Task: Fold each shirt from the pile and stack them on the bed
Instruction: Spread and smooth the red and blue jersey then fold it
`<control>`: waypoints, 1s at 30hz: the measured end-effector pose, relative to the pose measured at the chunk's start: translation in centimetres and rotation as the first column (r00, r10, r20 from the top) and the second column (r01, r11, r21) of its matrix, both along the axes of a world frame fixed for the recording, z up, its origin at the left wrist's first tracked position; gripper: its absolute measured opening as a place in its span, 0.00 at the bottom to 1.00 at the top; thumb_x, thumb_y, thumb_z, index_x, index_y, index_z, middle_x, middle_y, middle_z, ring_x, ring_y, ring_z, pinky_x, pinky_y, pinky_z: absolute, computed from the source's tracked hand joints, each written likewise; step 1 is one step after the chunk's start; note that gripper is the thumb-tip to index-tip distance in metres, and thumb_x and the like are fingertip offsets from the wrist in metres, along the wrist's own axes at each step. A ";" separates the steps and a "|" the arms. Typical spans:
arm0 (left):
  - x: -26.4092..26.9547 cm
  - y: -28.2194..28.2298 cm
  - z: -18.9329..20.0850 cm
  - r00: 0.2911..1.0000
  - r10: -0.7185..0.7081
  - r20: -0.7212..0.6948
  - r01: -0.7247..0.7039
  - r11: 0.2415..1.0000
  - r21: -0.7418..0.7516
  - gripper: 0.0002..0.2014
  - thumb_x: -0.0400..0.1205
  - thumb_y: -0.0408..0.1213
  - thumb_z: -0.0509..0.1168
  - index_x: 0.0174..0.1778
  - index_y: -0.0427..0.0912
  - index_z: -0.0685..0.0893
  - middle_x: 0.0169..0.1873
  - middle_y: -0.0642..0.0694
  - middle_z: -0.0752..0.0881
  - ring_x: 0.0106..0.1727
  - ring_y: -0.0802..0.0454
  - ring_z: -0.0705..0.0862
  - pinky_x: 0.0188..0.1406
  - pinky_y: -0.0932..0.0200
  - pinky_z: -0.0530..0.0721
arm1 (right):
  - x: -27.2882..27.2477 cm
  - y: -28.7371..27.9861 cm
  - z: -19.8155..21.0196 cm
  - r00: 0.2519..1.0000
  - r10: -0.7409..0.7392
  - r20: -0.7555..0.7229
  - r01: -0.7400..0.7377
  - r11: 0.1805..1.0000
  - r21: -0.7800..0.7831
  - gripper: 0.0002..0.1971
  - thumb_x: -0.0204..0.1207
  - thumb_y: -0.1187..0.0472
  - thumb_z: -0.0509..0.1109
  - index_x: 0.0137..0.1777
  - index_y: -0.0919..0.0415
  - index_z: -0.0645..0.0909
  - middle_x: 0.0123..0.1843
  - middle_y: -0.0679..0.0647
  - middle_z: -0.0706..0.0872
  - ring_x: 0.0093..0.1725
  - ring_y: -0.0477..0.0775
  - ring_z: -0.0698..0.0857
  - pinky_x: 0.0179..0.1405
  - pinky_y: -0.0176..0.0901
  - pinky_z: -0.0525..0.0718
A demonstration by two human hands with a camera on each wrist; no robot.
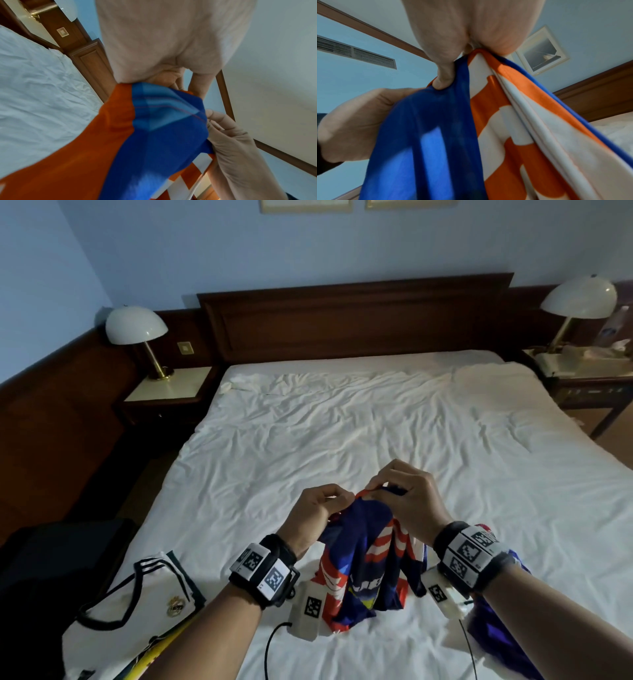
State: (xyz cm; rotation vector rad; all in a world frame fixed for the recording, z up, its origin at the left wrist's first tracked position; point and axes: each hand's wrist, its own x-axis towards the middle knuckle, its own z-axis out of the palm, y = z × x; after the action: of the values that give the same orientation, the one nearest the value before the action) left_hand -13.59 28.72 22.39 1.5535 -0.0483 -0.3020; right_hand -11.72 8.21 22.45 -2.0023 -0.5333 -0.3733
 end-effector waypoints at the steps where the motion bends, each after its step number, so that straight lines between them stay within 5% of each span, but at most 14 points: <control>1: 0.0 0.0 0.0 1.000 -0.009 -0.002 0.009 1.000 -0.005 0.10 0.88 0.32 0.68 0.41 0.36 0.88 0.35 0.42 0.87 0.37 0.50 0.85 0.40 0.61 0.83 | -0.1 0.1 0.0 1.000 0.000 -0.015 0.000 1.000 0.010 0.06 0.71 0.70 0.83 0.41 0.58 0.92 0.43 0.47 0.87 0.44 0.51 0.88 0.44 0.42 0.86; 6: 0.0 -0.7 0.4 0.999 -0.041 0.002 0.041 0.998 -0.045 0.10 0.88 0.38 0.68 0.44 0.38 0.87 0.37 0.40 0.88 0.38 0.48 0.86 0.42 0.59 0.84 | -0.3 0.6 0.5 0.995 -0.010 -0.104 0.017 0.998 0.067 0.06 0.77 0.70 0.77 0.44 0.59 0.92 0.42 0.45 0.91 0.46 0.49 0.90 0.48 0.46 0.89; 10: 0.2 -0.5 0.1 0.992 -0.068 0.107 0.069 0.998 -0.005 0.09 0.85 0.36 0.71 0.48 0.31 0.88 0.41 0.26 0.87 0.44 0.43 0.86 0.49 0.52 0.84 | -0.4 0.8 1.5 0.957 -0.009 -0.289 0.028 0.998 0.065 0.07 0.82 0.65 0.74 0.45 0.54 0.91 0.41 0.47 0.93 0.44 0.47 0.91 0.46 0.45 0.89; 16: 1.4 1.8 2.3 0.956 -0.210 0.204 0.168 0.964 0.205 0.06 0.84 0.32 0.72 0.43 0.35 0.92 0.42 0.34 0.92 0.45 0.44 0.90 0.53 0.46 0.87 | 0.2 -1.0 2.6 0.811 0.215 -0.544 -0.178 0.977 0.122 0.06 0.83 0.65 0.73 0.45 0.63 0.89 0.43 0.66 0.91 0.42 0.59 0.89 0.48 0.59 0.88; 19: 1.8 1.7 3.6 0.928 -0.302 0.216 0.225 0.920 0.321 0.08 0.84 0.33 0.71 0.40 0.38 0.93 0.38 0.34 0.91 0.40 0.47 0.87 0.47 0.50 0.84 | 0.1 -0.6 2.3 0.850 0.190 -0.490 -0.157 0.982 0.108 0.07 0.86 0.61 0.70 0.46 0.60 0.86 0.43 0.65 0.89 0.41 0.59 0.88 0.45 0.60 0.88; 21: 2.2 1.6 4.1 0.916 -0.332 0.225 0.239 0.902 0.359 0.09 0.84 0.37 0.72 0.40 0.38 0.93 0.36 0.33 0.90 0.38 0.48 0.86 0.43 0.51 0.81 | 0.0 -0.2 2.0 0.906 0.119 -0.407 -0.119 0.993 0.026 0.07 0.86 0.61 0.70 0.46 0.55 0.86 0.41 0.57 0.90 0.39 0.52 0.87 0.41 0.51 0.85; 25: 2.3 2.1 5.6 0.913 -0.313 0.260 0.221 0.918 0.330 0.08 0.84 0.31 0.72 0.41 0.33 0.94 0.27 0.50 0.88 0.32 0.58 0.86 0.39 0.63 0.83 | -0.1 0.1 0.9 0.912 0.096 -0.399 -0.144 0.985 -0.092 0.03 0.80 0.60 0.77 0.46 0.51 0.87 0.37 0.50 0.90 0.36 0.45 0.86 0.37 0.45 0.83; 27: 2.1 2.7 6.2 0.918 -0.301 0.258 0.224 0.930 0.290 0.09 0.85 0.28 0.70 0.43 0.28 0.92 0.19 0.58 0.78 0.23 0.63 0.75 0.31 0.70 0.72 | 0.0 -0.4 0.4 0.920 0.040 -0.389 -0.128 0.971 -0.203 0.07 0.79 0.61 0.77 0.40 0.54 0.86 0.31 0.50 0.84 0.31 0.43 0.79 0.35 0.46 0.78; 30: 2.4 4.9 5.9 0.938 -0.271 0.216 0.216 0.945 0.247 0.12 0.85 0.29 0.70 0.39 0.23 0.87 0.19 0.50 0.70 0.22 0.57 0.66 0.26 0.67 0.65 | 0.4 -1.0 1.0 0.887 -0.001 -0.461 -0.071 0.988 -0.139 0.08 0.79 0.62 0.77 0.38 0.61 0.87 0.27 0.53 0.81 0.28 0.42 0.77 0.31 0.43 0.76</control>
State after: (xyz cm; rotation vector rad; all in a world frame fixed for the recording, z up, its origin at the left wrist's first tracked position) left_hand -11.23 33.62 28.28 1.8030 -0.4205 -0.3159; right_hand -11.33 7.18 23.47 -2.1317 -0.3000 0.1768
